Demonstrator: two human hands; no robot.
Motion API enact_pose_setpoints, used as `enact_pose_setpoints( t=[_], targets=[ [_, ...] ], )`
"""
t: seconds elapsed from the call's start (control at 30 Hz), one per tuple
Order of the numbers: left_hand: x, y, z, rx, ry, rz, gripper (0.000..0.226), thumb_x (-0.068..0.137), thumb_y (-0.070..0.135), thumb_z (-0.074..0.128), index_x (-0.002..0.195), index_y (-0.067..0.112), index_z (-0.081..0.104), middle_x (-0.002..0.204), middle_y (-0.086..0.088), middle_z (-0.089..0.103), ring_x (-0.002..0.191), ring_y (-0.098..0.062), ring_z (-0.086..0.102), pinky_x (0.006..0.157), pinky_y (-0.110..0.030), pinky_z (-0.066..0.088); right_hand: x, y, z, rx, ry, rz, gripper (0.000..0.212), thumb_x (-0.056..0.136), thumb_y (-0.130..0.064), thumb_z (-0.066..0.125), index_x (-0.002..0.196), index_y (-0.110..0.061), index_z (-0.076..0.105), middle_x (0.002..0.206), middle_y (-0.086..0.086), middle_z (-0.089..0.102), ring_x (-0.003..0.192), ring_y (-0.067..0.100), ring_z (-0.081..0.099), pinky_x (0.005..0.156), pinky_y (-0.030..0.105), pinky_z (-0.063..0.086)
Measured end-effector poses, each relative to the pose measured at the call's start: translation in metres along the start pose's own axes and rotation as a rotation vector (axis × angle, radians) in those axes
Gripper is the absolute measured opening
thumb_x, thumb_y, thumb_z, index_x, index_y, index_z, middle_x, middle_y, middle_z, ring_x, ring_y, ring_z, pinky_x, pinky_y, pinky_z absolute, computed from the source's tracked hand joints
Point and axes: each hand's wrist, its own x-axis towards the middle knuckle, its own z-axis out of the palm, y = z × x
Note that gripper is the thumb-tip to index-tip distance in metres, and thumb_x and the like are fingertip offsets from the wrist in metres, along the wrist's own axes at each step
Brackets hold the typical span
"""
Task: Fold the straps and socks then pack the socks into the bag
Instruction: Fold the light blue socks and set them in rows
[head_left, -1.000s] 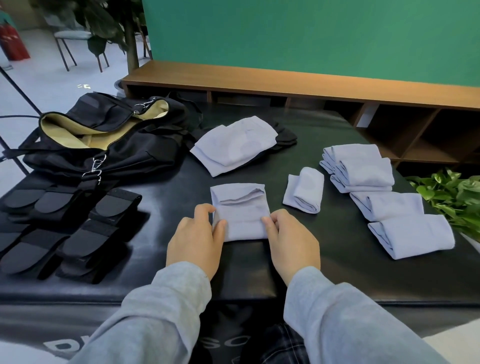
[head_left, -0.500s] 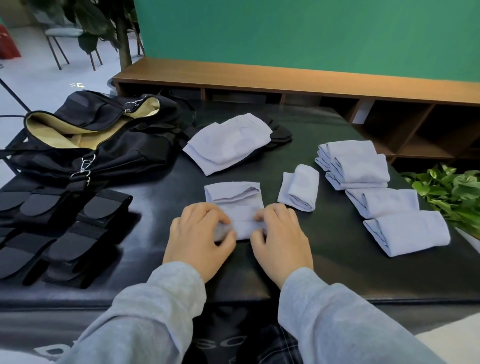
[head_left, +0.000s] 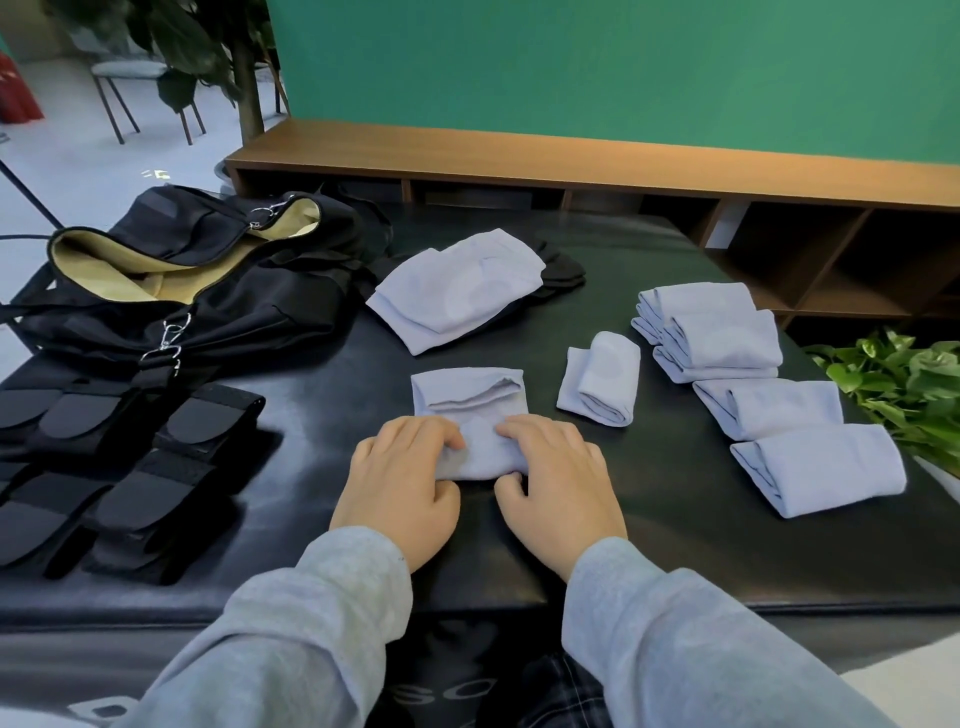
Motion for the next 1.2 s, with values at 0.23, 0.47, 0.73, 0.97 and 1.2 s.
enact_pose_setpoints(
  t=[0.23, 0.47, 0.73, 0.97, 1.2],
  targets=[
    [-0.003, 0.004, -0.002, -0.102, 0.048, -0.116, 0.021, 0.086, 0.022, 0.048, 0.098, 0.040, 0.048, 0.107, 0.016, 0.044, 0.101, -0.012, 0.040, 0.081, -0.018, 0.027, -0.001, 0.003, 0.006, 0.066, 0.143, 0.041, 0.016, 0.088, -0.025, 0.048, 0.088, -0.014, 0.058, 0.102, -0.007, 0.050, 0.098, 0.014, 0.042, 0.084, 0.028, 0.039],
    [-0.012, 0.008, -0.008, -0.436, 0.168, -0.144, 0.032, 0.091, 0.025, 0.046, 0.093, 0.056, 0.038, 0.101, 0.021, 0.053, 0.097, -0.002, 0.051, 0.076, -0.015, 0.038, -0.007, 0.001, 0.002, 0.238, 0.242, 0.015, 0.024, 0.083, -0.039, 0.038, 0.072, -0.020, 0.047, 0.113, -0.010, 0.052, 0.098, 0.008, 0.047, 0.084, 0.023, 0.038],
    [-0.007, 0.010, -0.008, -0.467, 0.108, -0.276, 0.032, 0.096, 0.023, 0.043, 0.122, 0.037, 0.032, 0.095, 0.024, 0.048, 0.087, 0.010, 0.050, 0.068, -0.009, 0.036, -0.005, -0.003, -0.007, 0.281, 0.041, 0.166, 0.018, 0.091, -0.045, 0.043, 0.102, -0.032, 0.049, 0.093, -0.011, 0.054, 0.084, 0.010, 0.052, 0.074, 0.026, 0.040],
    [0.000, 0.011, -0.007, -0.446, 0.112, -0.377, 0.035, 0.098, 0.031, 0.037, 0.132, 0.032, 0.031, 0.101, 0.008, 0.051, 0.091, -0.009, 0.047, 0.077, -0.025, 0.032, 0.000, -0.003, -0.005, 0.190, 0.014, 0.167, 0.028, 0.088, -0.044, 0.047, 0.072, -0.022, 0.037, 0.079, -0.009, 0.041, 0.080, 0.012, 0.042, 0.067, 0.026, 0.033],
    [0.003, 0.010, -0.004, -0.376, 0.067, -0.408, 0.034, 0.099, 0.036, 0.029, 0.132, 0.032, 0.031, 0.110, 0.006, 0.048, 0.095, -0.012, 0.045, 0.080, -0.030, 0.036, 0.006, -0.002, -0.001, 0.015, 0.022, 0.128, 0.030, 0.099, -0.041, 0.031, 0.080, -0.018, 0.037, 0.085, -0.008, 0.036, 0.086, 0.013, 0.035, 0.072, 0.024, 0.026]
  ],
)
